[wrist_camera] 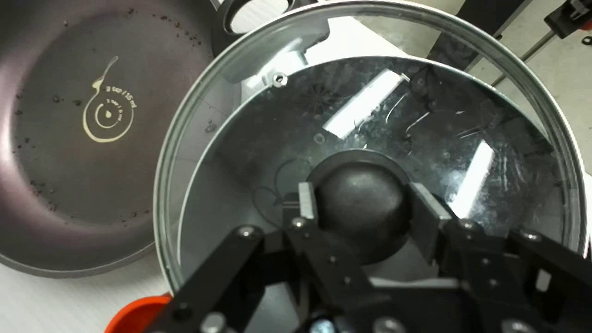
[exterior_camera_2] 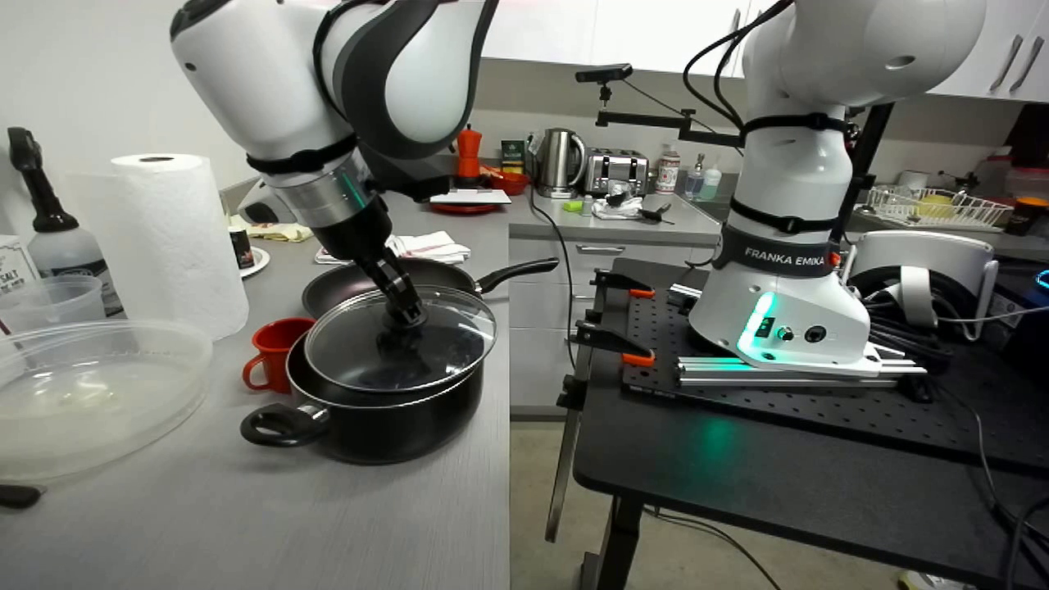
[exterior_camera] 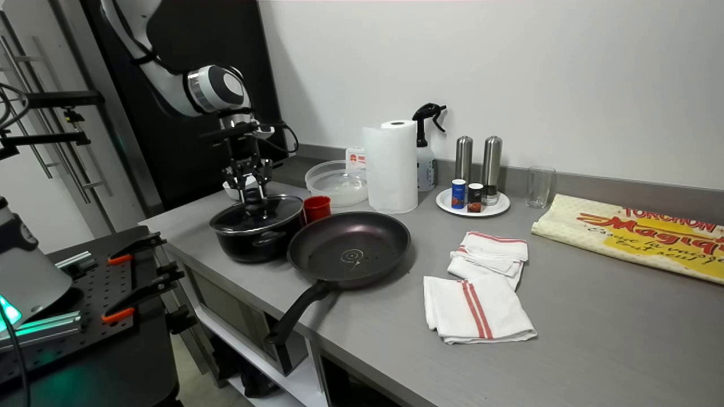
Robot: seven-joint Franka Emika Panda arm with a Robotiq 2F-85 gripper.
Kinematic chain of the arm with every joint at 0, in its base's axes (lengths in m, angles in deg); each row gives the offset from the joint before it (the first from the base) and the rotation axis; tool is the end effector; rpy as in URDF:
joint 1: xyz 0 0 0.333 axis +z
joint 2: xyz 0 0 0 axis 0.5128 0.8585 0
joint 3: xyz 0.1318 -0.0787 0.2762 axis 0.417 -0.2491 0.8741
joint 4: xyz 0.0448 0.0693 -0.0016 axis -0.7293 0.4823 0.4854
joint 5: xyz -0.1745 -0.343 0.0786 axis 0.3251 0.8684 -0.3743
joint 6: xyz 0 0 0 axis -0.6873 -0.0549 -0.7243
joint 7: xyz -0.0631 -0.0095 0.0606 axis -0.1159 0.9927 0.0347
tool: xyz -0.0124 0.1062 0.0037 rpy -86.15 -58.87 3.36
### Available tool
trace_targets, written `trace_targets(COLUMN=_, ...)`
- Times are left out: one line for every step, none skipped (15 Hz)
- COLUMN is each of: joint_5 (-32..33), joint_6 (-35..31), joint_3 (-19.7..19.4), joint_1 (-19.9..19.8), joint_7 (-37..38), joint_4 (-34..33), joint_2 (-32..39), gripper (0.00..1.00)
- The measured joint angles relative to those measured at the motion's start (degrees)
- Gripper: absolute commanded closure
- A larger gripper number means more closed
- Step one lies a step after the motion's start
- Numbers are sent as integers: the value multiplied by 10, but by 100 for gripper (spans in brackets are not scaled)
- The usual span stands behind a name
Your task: Put the lid on the pot
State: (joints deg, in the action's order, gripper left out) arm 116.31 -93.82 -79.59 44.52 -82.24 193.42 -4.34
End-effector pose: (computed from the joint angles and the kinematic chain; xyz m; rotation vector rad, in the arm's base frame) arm 0.4715 0.1771 0.1550 2.4614 1.2246 -0.4409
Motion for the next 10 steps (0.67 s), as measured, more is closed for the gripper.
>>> trace_targets(joint_5=0, joint_6=0, joint_3=0, joint_1=-1, joint_7=0, joint_4=0, joint_2=0, gripper=75)
trace_targets(joint_5=0, joint_6=0, joint_3=0, joint_1=-2, joint_7=0, joint_4=0, joint_2=0, gripper=75)
trace_targets(joint_5=0, joint_6=0, joint_3=0, joint_1=-2, joint_7=0, joint_4=0, joint_2=0, gripper=75)
trace_targets(joint_5=0, joint_6=-1, joint_3=0, joint_1=-2, joint_7=0, joint_4=0, joint_2=0, gripper=75)
trace_targets(joint_5=0, joint_6=-2, joint_3=0, joint_1=-1, joint_7=0, joint_4=0, joint_2=0, gripper=75)
trace_targets(joint_5=0, joint_6=-3, joint_3=0, joint_1=-1, joint_7=0, joint_4=0, joint_2=0, gripper=75)
trace_targets(joint_5=0, joint_6=-4, joint_3=0, joint_1=-1, joint_7=0, joint_4=-1, joint_2=0, gripper=75)
trace_targets(joint_5=0, joint_6=-6, joint_3=0, joint_1=-1, joint_7=0, joint_4=-2, joint_2=0, gripper=75)
trace_targets(joint_5=0, joint_6=-8, joint_3=0, joint_1=-1, joint_7=0, joint_4=-3, joint_2=0, gripper=75)
trace_targets(joint_5=0, joint_6=-8, joint_3=0, joint_1=-1, joint_7=0, joint_4=-4, joint_2=0, gripper=75)
